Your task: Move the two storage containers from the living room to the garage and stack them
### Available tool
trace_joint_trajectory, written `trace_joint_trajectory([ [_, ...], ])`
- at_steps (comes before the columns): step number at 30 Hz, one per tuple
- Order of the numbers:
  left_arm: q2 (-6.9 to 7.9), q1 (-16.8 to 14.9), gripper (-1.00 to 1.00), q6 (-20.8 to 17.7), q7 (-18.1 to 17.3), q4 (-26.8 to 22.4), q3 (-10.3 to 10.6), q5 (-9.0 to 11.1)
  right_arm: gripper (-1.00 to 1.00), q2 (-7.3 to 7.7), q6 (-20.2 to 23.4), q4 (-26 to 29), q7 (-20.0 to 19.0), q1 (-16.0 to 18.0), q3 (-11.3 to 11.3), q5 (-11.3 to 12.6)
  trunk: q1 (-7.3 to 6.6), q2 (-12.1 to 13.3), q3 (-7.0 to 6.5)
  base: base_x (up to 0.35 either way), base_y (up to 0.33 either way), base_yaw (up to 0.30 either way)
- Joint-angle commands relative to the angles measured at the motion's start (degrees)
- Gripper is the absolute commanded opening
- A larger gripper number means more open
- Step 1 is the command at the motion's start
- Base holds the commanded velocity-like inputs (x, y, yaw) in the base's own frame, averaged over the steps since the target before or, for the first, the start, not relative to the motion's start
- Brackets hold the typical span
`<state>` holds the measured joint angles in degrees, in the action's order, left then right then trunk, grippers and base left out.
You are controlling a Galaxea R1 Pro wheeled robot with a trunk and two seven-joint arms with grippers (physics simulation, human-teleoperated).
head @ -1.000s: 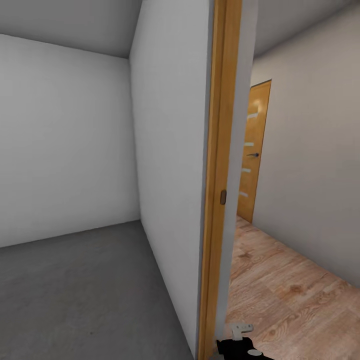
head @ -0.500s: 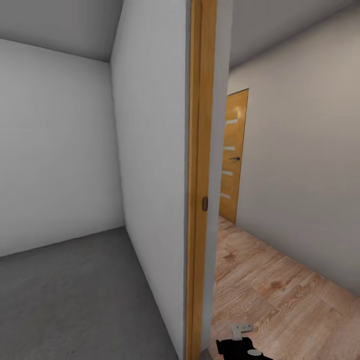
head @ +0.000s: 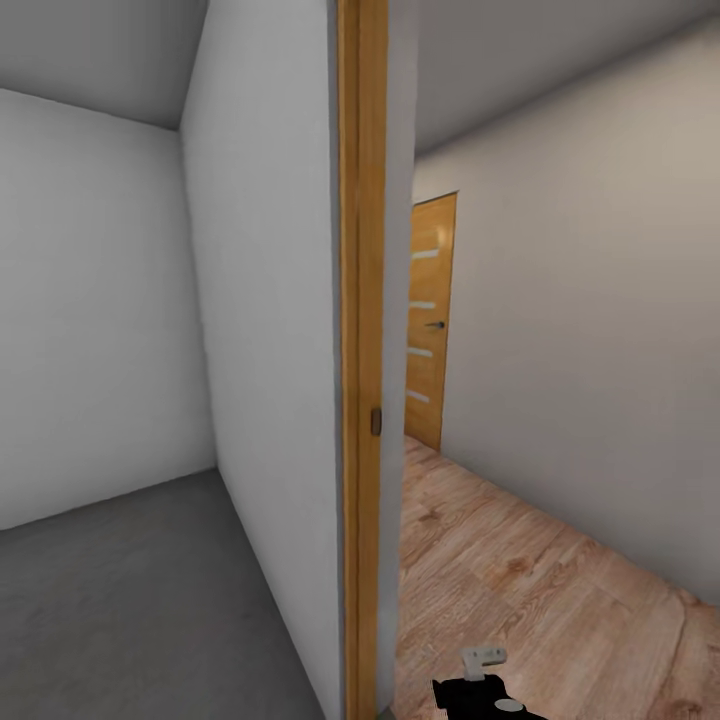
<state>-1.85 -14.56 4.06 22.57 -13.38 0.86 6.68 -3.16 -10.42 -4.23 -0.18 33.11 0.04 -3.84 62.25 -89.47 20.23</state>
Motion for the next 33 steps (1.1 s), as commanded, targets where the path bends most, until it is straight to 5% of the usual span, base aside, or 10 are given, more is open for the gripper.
trace_joint_trajectory([
  [1, 0.0, -0.03, 1.0, 0.34, 0.11, 0.02, 0.11, 0.63, 1.0, 0.0, -0.39, -0.25, 0.01, 0.11, 0.05, -0.38, -0.23, 0.38, -0.18, 0.0, 0.0, -0.218],
  [12, 0.06, -0.03, 1.0, 0.34, 0.09, 0.39, 0.16, 0.66, 1.0, -0.14, -0.39, -0.33, 0.01, -0.25, 0.05, -0.49, -2.64, 4.79, -2.87, 0.0, 0.0, -0.218],
  [19, 0.28, -0.03, 1.0, 0.98, -1.26, 7.96, 0.28, 0.64, 1.0, -0.18, -0.54, -0.25, 0.02, -6.53, 0.05, -1.01, -4.18, 7.6, -4.58, 0.0, 0.0, -0.218],
  [23, 1.83, -0.01, 1.0, 3.38, -3.98, 11.93, 0.28, 0.74, 1.0, -0.33, -0.5, -0.31, 0.02, -9.29, 0.05, -0.87, -5.06, 9.2, -5.53, 0.0, 0.0, -0.211],
  [33, 2.88, 0.23, 1.0, 4.1, -5.32, 15.81, 0.27, 0.64, 1.0, -0.86, -0.41, -0.37, 0.01, -13.67, 0.02, -0.89, -5.06, 9.2, -5.61, 0.0, 0.0, -0.035],
])
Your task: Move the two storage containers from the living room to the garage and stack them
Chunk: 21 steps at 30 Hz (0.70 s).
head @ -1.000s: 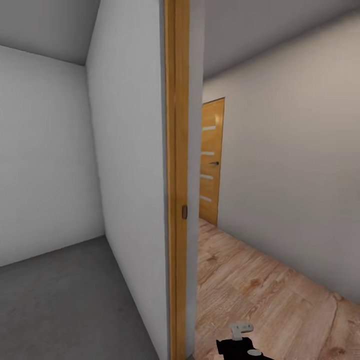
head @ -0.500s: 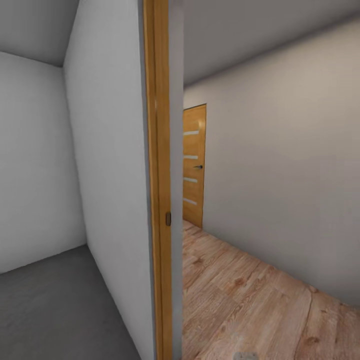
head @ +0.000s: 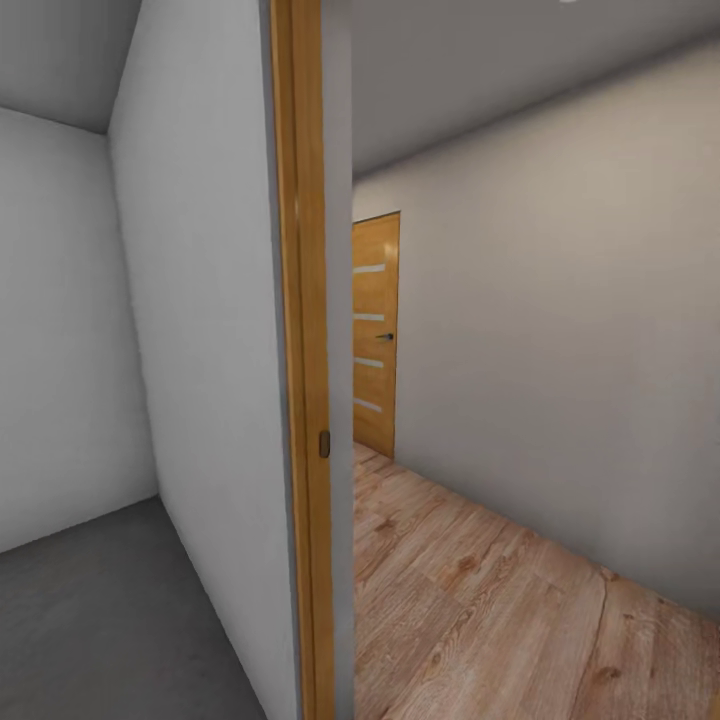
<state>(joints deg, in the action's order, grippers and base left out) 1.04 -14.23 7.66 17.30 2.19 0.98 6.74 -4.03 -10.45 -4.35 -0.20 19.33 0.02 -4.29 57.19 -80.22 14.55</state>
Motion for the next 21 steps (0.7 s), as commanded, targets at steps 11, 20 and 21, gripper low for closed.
trace_joint_trajectory([
  [11, 0.16, -0.01, 1.0, 0.26, -0.1, 0.78, 0.16, 0.57, 1.0, 0.06, -0.19, -0.39, 0.08, -1.5, 0.07, -0.19, 0.0, -0.05, 0.07, 0.0, 0.0, 0.0],
  [20, 0.18, -0.01, 1.0, 0.08, -0.08, 0.8, 0.16, 0.55, 1.0, 0.19, -0.19, -0.39, 0.05, -2.01, 0.07, -0.19, 0.0, -0.05, 0.07, 0.01, 0.0, 0.0],
  [21, 0.18, -0.01, 1.0, 0.08, -0.08, 0.8, 0.16, 0.55, 1.0, 0.21, -0.17, -0.39, 0.04, -2.01, 0.07, -0.19, 0.0, -0.05, 0.07, 0.111, 0.0, 0.0],
])
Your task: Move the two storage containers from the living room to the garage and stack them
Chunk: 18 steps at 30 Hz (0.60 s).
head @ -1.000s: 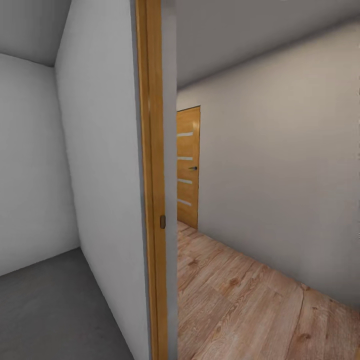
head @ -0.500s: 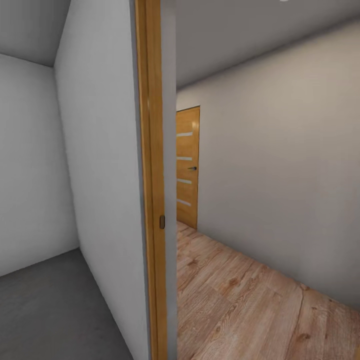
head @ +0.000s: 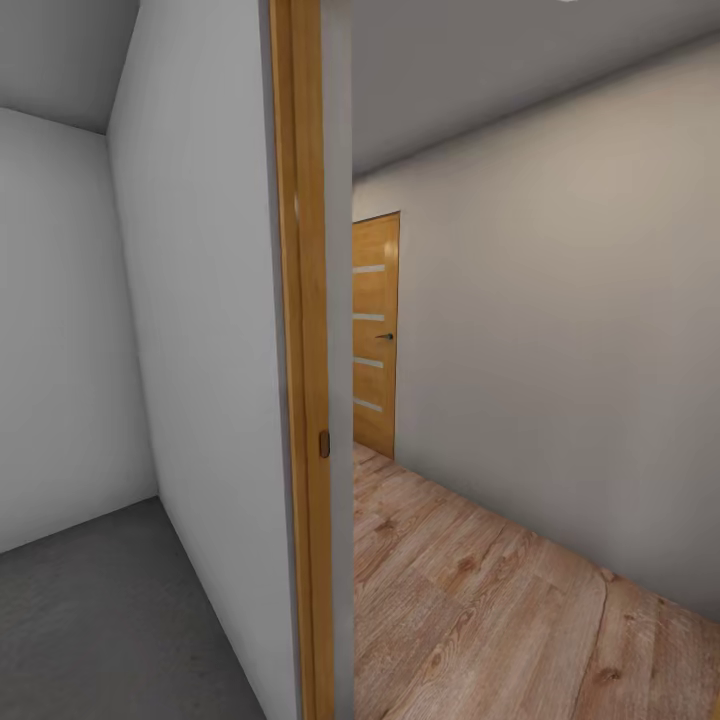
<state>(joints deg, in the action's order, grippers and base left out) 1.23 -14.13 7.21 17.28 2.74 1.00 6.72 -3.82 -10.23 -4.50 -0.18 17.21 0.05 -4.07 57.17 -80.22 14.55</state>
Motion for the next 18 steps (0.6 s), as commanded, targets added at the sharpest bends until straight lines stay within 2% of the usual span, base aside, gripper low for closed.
trace_joint_trajectory([
  [1, -0.01, -0.11, 1.0, 0.52, -0.05, 0.25, 0.14, 0.58, 1.0, 0.04, -0.37, -0.24, 0.03, 0.11, 0.04, -0.41, 0.02, -0.05, 0.07, 0.176, 0.0, 0.0],
  [18, 0.08, 0.15, 1.0, 0.47, -0.05, 0.25, 0.14, 0.66, 1.0, 0.27, -0.01, -0.33, 0.17, 0.1, 0.04, -0.41, 0.02, -0.05, 0.07, 0.298, 0.0, 0.0],
])
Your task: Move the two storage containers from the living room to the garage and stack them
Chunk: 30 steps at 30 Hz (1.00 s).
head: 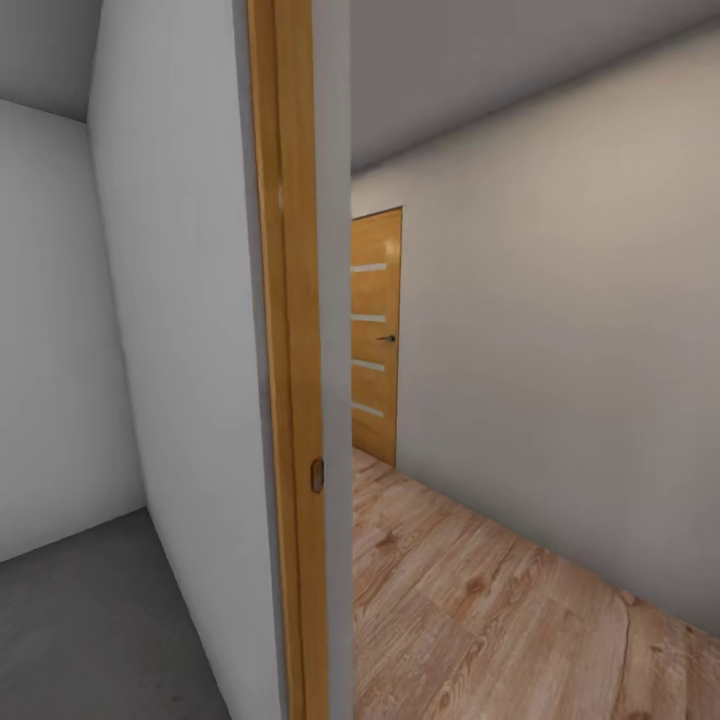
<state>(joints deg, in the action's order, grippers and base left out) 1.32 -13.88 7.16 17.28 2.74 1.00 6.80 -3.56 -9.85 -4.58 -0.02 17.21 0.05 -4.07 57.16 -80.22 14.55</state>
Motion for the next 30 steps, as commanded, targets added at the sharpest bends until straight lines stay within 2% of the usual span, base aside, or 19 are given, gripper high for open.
trace_joint_trajectory([
  [1, -0.01, -0.07, 1.0, 0.51, -0.02, 0.25, 0.14, 0.58, 1.0, -0.01, -0.38, -0.25, 0.02, 0.11, 0.04, -0.41, 0.03, -0.05, 0.07, 0.19, 0.0, 0.0],
  [6, -0.07, -0.02, 1.0, 0.51, 0.07, 0.25, 0.14, 0.58, 1.0, -0.16, -0.35, -0.26, -0.04, -0.13, 0.04, -0.41, 0.03, -0.05, 0.07, 0.073, 0.0, 0.0],
  [17, 0.0, 0.74, 1.0, 0.66, 0.03, -0.02, 0.14, 0.5, 1.0, -0.22, -0.05, 0.08, 0.12, 2.76, -0.05, -0.47, 0.03, -0.05, 0.07, 0.0, 0.0, 0.0],
  [30, 0.06, 0.78, 1.0, 0.66, 0.03, -0.02, 0.18, 0.5, 1.0, -0.3, -0.03, 0.01, 0.11, 2.66, -0.05, -0.11, 0.03, -0.05, 0.07, 0.0, 0.0, 0.0],
])
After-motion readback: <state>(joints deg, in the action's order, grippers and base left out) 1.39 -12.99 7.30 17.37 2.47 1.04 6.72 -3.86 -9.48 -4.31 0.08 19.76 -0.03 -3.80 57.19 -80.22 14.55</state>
